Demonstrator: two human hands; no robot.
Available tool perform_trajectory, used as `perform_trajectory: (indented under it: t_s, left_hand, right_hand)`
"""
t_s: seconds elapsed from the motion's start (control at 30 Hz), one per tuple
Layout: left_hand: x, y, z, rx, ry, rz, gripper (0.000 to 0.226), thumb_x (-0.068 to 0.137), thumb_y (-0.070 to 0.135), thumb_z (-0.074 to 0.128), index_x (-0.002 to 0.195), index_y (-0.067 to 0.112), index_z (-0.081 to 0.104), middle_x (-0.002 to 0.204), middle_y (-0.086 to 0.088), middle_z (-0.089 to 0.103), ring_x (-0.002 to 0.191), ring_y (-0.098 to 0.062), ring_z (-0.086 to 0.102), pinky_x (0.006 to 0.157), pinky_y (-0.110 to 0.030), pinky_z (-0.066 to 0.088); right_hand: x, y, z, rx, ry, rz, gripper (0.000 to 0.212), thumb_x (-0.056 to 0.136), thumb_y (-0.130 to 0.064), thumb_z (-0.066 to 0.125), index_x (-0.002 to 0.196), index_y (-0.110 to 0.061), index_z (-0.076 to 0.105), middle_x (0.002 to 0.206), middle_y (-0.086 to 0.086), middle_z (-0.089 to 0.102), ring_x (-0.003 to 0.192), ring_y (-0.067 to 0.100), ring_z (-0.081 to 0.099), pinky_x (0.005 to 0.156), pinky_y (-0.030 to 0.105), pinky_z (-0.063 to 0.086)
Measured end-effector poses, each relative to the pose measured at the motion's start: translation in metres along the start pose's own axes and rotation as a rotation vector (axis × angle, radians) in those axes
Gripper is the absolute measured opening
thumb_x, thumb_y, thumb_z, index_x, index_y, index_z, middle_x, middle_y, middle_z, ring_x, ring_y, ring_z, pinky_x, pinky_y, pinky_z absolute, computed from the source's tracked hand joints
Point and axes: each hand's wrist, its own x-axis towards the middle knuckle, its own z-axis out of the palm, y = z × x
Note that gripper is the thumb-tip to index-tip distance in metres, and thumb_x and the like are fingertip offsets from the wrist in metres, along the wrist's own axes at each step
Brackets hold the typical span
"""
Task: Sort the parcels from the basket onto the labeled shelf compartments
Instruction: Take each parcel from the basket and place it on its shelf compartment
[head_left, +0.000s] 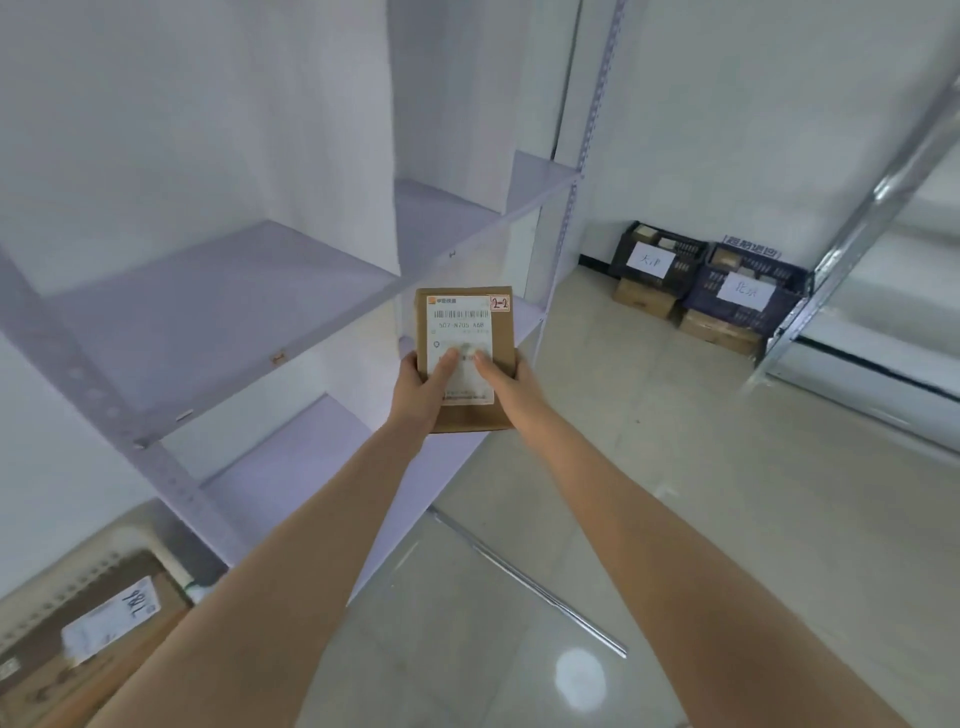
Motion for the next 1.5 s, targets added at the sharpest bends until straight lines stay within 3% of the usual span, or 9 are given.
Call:
perform_trajectory:
  t_s: [0.23, 0.37, 0.53, 0.63, 0.77, 1.03, 1.2, 1.37, 1.5]
  left_hand:
    - [0.061, -0.007, 0.05, 0.019, 0.021, -0.021, 0.04, 0.092, 0.043, 0.059, 0.123, 0.022, 0.044, 0.116, 0.0, 0.064, 0.1, -0.016, 0.064, 0.084, -0.031, 0.054]
    - [0.092, -0.01, 0.086, -0.004, 0.088, -0.027, 0.052, 0.092, 0.043, 0.059, 0.133, 0.015, 0.044, 0.118, 0.0, 0.063, 0.098, -0.015, 0.063, 0.07, -0.021, 0.05]
    - [0.117, -0.011, 0.133, -0.041, 0.208, -0.057, 0.038, 0.094, 0.039, 0.058, 0.123, 0.018, 0.044, 0.112, 0.001, 0.063, 0.089, -0.01, 0.062, 0.065, -0.018, 0.047]
    - [0.127, -0.012, 0.152, -0.034, 0.26, -0.068, 0.034, 0.094, 0.04, 0.057, 0.118, 0.021, 0.042, 0.106, 0.005, 0.06, 0.085, -0.004, 0.059, 0.064, -0.017, 0.046]
    - [0.142, -0.025, 0.16, -0.023, 0.321, -0.104, 0.053, 0.092, 0.045, 0.059, 0.132, 0.016, 0.042, 0.118, 0.0, 0.061, 0.1, -0.015, 0.062, 0.075, -0.024, 0.051]
    - [0.181, -0.042, 0.152, -0.036, 0.364, -0.131, 0.052, 0.092, 0.044, 0.059, 0.132, 0.016, 0.041, 0.118, 0.001, 0.06, 0.102, -0.016, 0.061, 0.081, -0.028, 0.051]
    - [0.2, -0.049, 0.144, -0.056, 0.409, -0.133, 0.054, 0.093, 0.04, 0.059, 0.135, 0.014, 0.037, 0.119, 0.0, 0.059, 0.1, -0.015, 0.06, 0.073, -0.022, 0.049]
    - [0.213, -0.054, 0.143, -0.066, 0.468, -0.169, 0.054, 0.093, 0.036, 0.059, 0.136, 0.013, 0.036, 0.117, 0.0, 0.059, 0.099, -0.015, 0.06, 0.07, -0.02, 0.05]
    - [0.225, -0.057, 0.147, -0.064, 0.529, -0.184, 0.051, 0.092, 0.035, 0.061, 0.132, 0.014, 0.038, 0.116, 0.0, 0.06, 0.102, -0.017, 0.061, 0.074, -0.023, 0.051]
  right_hand:
    - [0.068, 0.006, -0.048, -0.013, -0.049, 0.005, 0.067, 0.077, -0.059, 0.068, 0.13, -0.022, 0.05, 0.119, -0.005, 0.068, 0.108, 0.015, 0.066, 0.088, 0.031, 0.054]
    - [0.112, 0.011, -0.081, -0.038, -0.128, 0.026, 0.059, 0.086, -0.053, 0.065, 0.131, -0.02, 0.046, 0.122, -0.004, 0.065, 0.111, 0.016, 0.063, 0.088, 0.031, 0.052]
    - [0.159, 0.008, -0.121, -0.084, -0.267, 0.04, 0.055, 0.09, -0.047, 0.064, 0.133, -0.018, 0.044, 0.124, -0.004, 0.062, 0.112, 0.014, 0.06, 0.077, 0.02, 0.047]
    - [0.185, 0.013, -0.136, -0.096, -0.327, 0.04, 0.056, 0.09, -0.045, 0.065, 0.133, -0.017, 0.044, 0.125, -0.003, 0.062, 0.113, 0.015, 0.06, 0.086, 0.025, 0.049]
    - [0.21, 0.027, -0.141, -0.107, -0.415, 0.08, 0.058, 0.089, -0.044, 0.066, 0.134, -0.016, 0.043, 0.128, -0.002, 0.061, 0.118, 0.017, 0.058, 0.099, 0.034, 0.048]
    - [0.257, 0.039, -0.126, -0.113, -0.517, 0.099, 0.068, 0.079, -0.052, 0.071, 0.134, -0.022, 0.044, 0.128, -0.007, 0.062, 0.119, 0.016, 0.059, 0.103, 0.038, 0.047]
    - [0.279, 0.045, -0.115, -0.115, -0.587, 0.142, 0.058, 0.09, -0.039, 0.067, 0.137, -0.02, 0.04, 0.132, -0.003, 0.058, 0.12, 0.017, 0.056, 0.093, 0.027, 0.047]
    - [0.305, 0.051, -0.108, -0.151, -0.677, 0.162, 0.059, 0.086, -0.042, 0.07, 0.134, -0.023, 0.04, 0.131, -0.004, 0.059, 0.121, 0.017, 0.056, 0.104, 0.038, 0.047]
    - [0.325, 0.053, -0.106, -0.159, -0.765, 0.172, 0.061, 0.088, -0.039, 0.069, 0.137, -0.022, 0.037, 0.132, -0.004, 0.058, 0.121, 0.016, 0.057, 0.1, 0.033, 0.048]
